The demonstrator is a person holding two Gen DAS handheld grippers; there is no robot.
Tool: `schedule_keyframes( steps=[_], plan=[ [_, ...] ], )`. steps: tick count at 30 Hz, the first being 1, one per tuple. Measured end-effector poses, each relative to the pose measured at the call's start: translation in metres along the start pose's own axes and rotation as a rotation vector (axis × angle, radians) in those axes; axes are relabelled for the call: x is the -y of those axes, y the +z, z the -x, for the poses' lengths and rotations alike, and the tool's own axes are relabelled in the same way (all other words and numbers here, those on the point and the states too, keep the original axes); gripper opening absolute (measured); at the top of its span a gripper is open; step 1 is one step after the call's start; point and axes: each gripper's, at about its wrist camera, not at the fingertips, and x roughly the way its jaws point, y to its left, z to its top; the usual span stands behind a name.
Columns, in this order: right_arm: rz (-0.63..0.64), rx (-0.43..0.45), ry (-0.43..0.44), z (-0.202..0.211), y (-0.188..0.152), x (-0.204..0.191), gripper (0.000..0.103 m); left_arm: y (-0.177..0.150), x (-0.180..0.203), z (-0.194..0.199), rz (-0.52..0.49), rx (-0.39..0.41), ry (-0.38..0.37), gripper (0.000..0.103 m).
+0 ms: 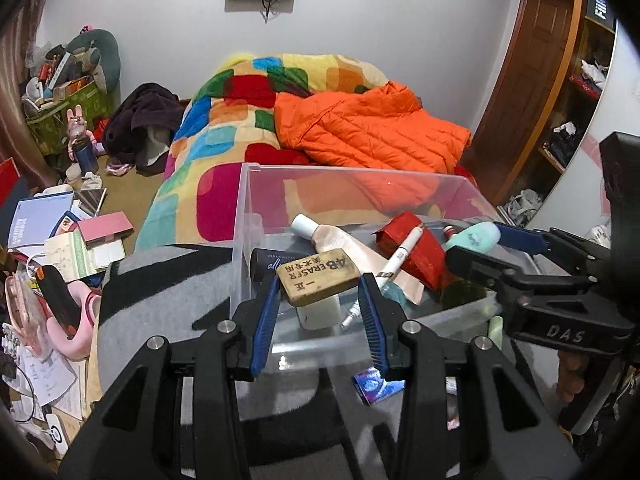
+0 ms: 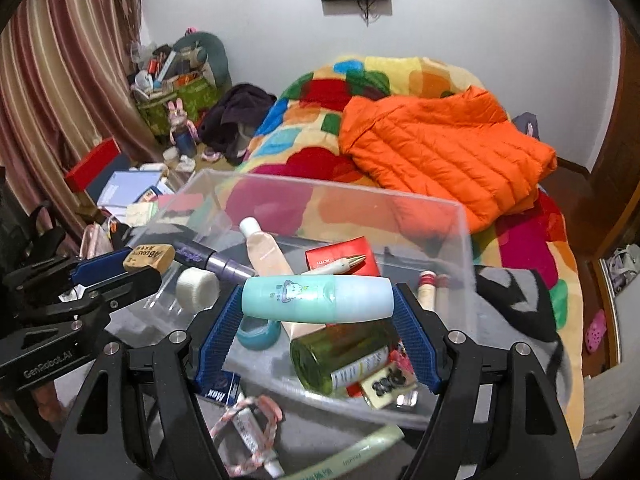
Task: Organize objects
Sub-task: 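Carry the eraser into the box with the left gripper while the right lowers the mint bottle in, then grasp the blue Max box with the left gripper while the right grasps the white-green roller tube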
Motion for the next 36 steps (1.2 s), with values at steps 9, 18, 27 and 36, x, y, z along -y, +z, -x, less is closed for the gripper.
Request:
schedule_keyframes(
  steps=[9,18,27,36],
  plan=[
    [0.051,-0.061,-0.007,-0.026,-0.002,-0.01,0.071,-0.003,0.003,-0.003,-0.021,0.001,-0.008,0.036],
    [0.026,-0.063,0.02,-0.007,-0.001,-0.002,0.072,-0.012,0.013,0.022,-0.044,0.039,-0.023,0.039],
    [0.031,0.029,-0.026,0.046,-0.019,0.011,0.074,-0.038,0.028,0.029,-0.045,0.022,-0.047,0.061],
    [-0.012,0.02,-0.074,0.064,-0.063,0.028,0.076,-0.06,0.039,-0.014,0.033,-0.096,-0.038,0.062]
  ],
)
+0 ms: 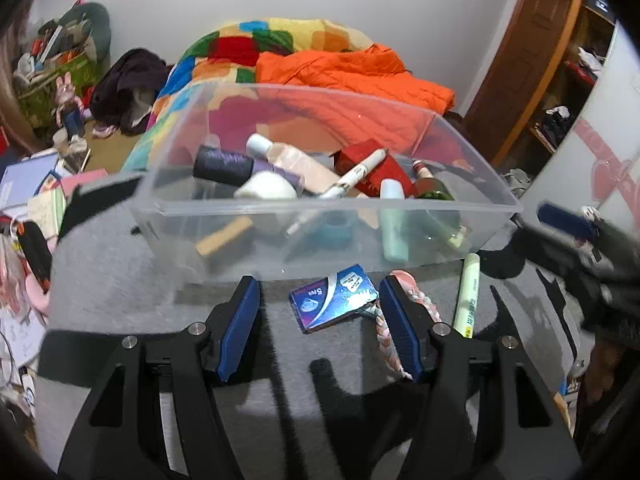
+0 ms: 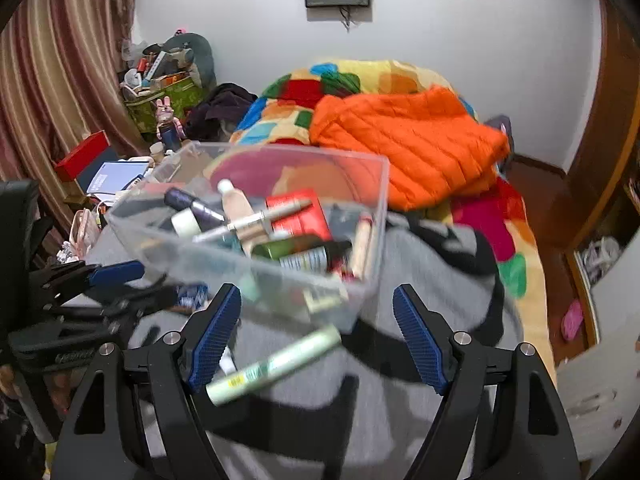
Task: Organize objects
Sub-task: 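Grasp the blue Max box with the left gripper while the right grasps the white-green roller tube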
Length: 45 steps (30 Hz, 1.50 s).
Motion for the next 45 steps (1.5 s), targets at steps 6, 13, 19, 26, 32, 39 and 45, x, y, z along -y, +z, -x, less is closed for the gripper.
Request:
schedule_keyframes(
  steps=[6,13,19,26,32,39,45],
  plan=[
    [-0.065,-0.081,0.035,-0.021,-0.026,0.004,0.076,0.004,0.009,-0.016,0.014,-0.025,0.017,0.062],
    [-0.108,-0.141,0.037,-0.046,-0.041,-0.004,0.075,0.0,0.008,-0.024,0.029,-0.038,0.024,0.061],
    [-0.082,-0.126,0.013,-0.042,-0.049,-0.004,0.06,-0.006,-0.004,-0.019,0.054,-0.044,-0.016,0.052],
    [-0.005,-0.103,-0.017,-0.031,-0.059,-0.005,0.036,-0.013,-0.007,-0.012,0.006,-0.041,0.042,0.049],
    [0.007,-0.093,-0.023,-0.024,-0.063,0.001,0.017,-0.011,-0.006,-0.014,-0.048,-0.056,0.097,0.049],
    [-0.006,-0.093,-0.009,-0.016,-0.068,0.008,0.014,-0.006,-0.005,-0.024,-0.088,-0.06,0.121,0.049],
    [-0.034,-0.069,-0.002,-0.001,-0.069,0.017,0.014,-0.011,-0.009,-0.011,-0.07,-0.03,0.104,0.048]
  ],
)
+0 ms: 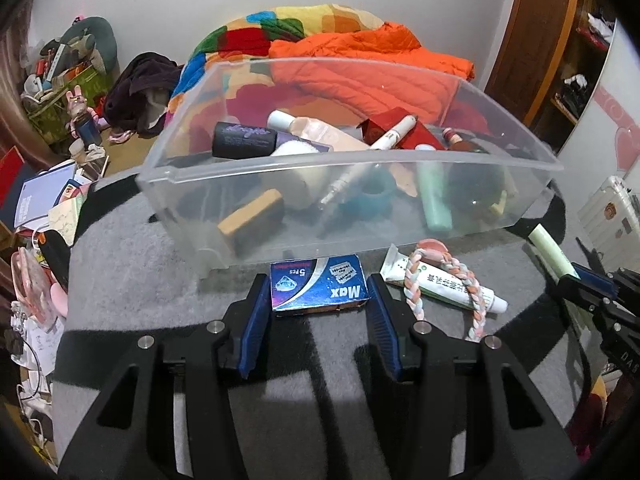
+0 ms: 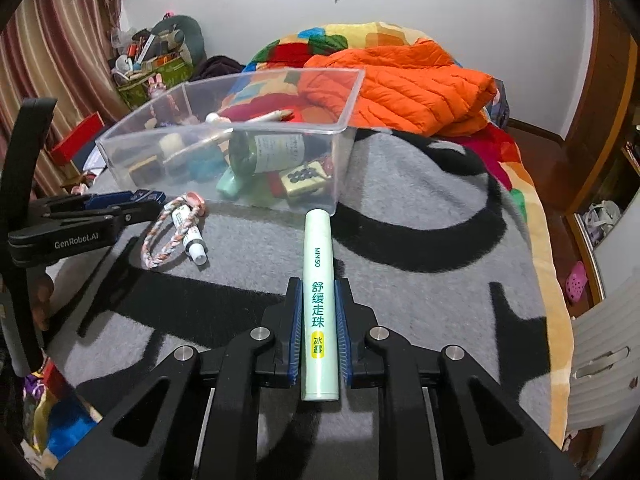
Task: Organize objects
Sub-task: 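Grasp the blue Max box with the left gripper while the right grasps the white-green roller tube, then carry the Max box into the box with the left gripper while the right drops the roller tube in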
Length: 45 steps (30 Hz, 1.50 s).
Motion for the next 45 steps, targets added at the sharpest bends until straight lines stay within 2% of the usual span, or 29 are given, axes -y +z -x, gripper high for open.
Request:
schedule_keyframes(
  steps=[6,11,16,21,26,31,37,45],
  plan=[
    [-0.026,0.061,0.012,0.024,0.011,0.005,0.014,-0.007,-0.007,0.027,0.042,0.055,-0.021,0.048],
    [-0.035,0.129,0.03,0.038,0.034,0.002,0.014,-0.002,-0.01,0.055,0.061,0.125,-0.046,0.048],
    [-0.03,0.199,0.027,0.045,0.062,-0.004,0.014,0.015,-0.011,0.077,0.062,0.195,-0.059,0.048],
    [-0.021,0.23,0.024,0.037,0.09,-0.01,0.014,0.038,-0.009,0.083,0.045,0.229,-0.075,0.048],
    [-0.015,0.202,0.002,0.013,0.109,-0.015,0.014,0.06,-0.003,0.066,0.033,0.203,-0.104,0.048],
    [-0.018,0.127,-0.002,-0.021,0.117,-0.012,0.014,0.072,0.006,0.038,0.006,0.153,-0.097,0.048],
    [0.009,0.077,-0.025,-0.043,0.121,-0.013,0.014,0.076,0.016,0.015,-0.025,0.112,-0.093,0.048],
    [0.02,0.04,-0.041,-0.053,0.118,-0.015,0.014,0.076,0.023,0.003,-0.036,0.084,-0.123,0.048]
  ],
)
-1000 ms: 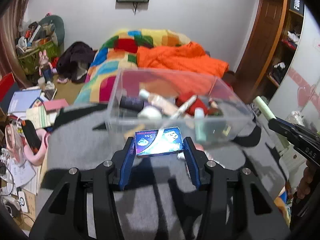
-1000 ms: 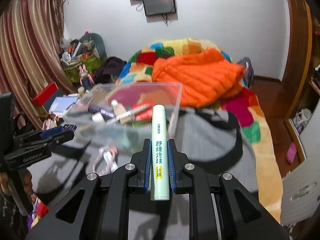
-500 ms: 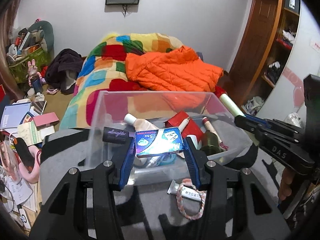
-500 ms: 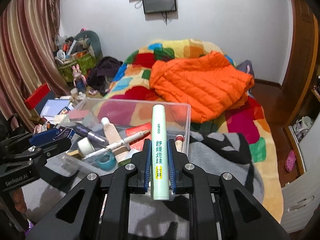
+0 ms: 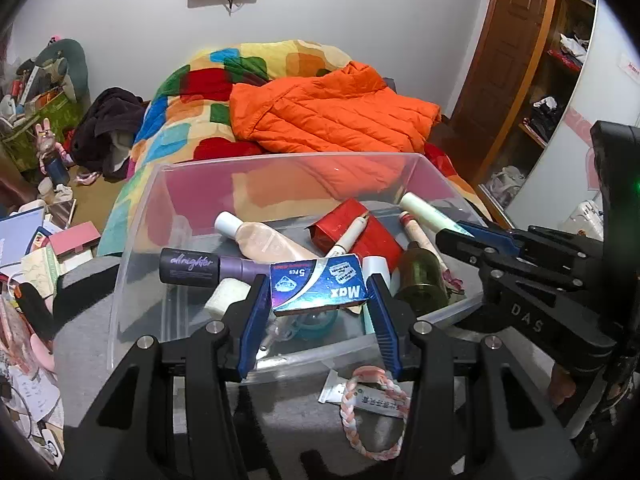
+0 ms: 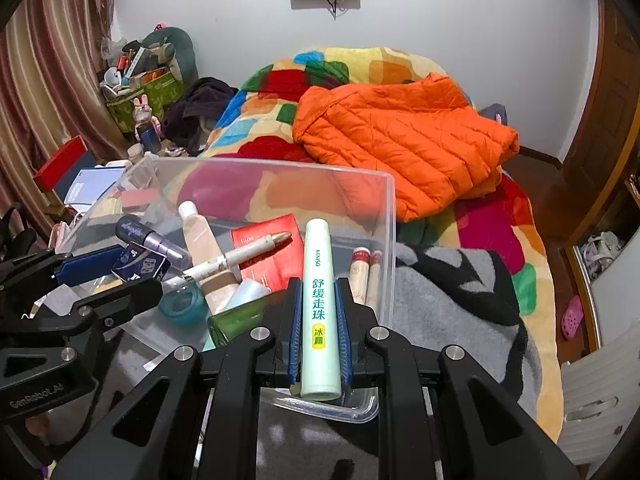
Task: Organize objects
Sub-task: 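Carry the Max box into the box with the left gripper while the right drops the roller tube in, then grasp the pink-and-white braided rope with the left gripper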
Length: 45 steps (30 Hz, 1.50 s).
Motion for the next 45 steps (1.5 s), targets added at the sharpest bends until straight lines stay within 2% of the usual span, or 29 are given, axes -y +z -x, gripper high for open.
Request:
schedule_keyframes(
  steps=[9,14,19,25,32,35,36,40,42,45],
  plan=[
    [-0.026,-0.014,0.045,0.009,-0.003,0.004,0.018,-0.006,0.008,0.016,-0.031,0.019,0.001,0.048],
    [-0.019,0.018,0.067,0.029,-0.007,0.002,0.024,-0.013,0.012,0.029,-0.034,0.032,-0.02,0.05],
    [0.006,0.047,0.098,0.053,-0.019,-0.001,0.027,-0.029,0.014,0.044,-0.042,0.046,-0.028,0.056],
    [0.049,0.039,0.14,0.07,-0.04,-0.007,0.027,-0.057,0.022,0.04,-0.069,-0.021,-0.057,0.056],
    [0.073,-0.018,0.153,0.065,-0.062,-0.01,0.028,-0.085,0.029,0.007,-0.086,-0.161,-0.077,0.056],
    [0.069,-0.046,0.158,0.06,-0.068,-0.007,0.028,-0.086,0.032,0.005,-0.095,-0.148,-0.061,0.056],
    [0.069,-0.054,0.164,0.059,-0.07,-0.007,0.028,-0.086,0.033,0.005,-0.093,-0.146,-0.06,0.054],
    [0.082,-0.086,0.197,0.053,-0.076,-0.013,0.028,-0.088,0.029,0.007,-0.085,-0.127,-0.048,0.021],
    [0.1,-0.096,0.215,0.048,-0.077,-0.019,0.034,-0.09,0.023,0.009,-0.068,-0.123,-0.056,0.012],
    [0.122,-0.109,0.234,0.041,-0.077,-0.029,0.038,-0.094,0.014,0.015,-0.045,-0.109,-0.044,0.011]
  ],
)
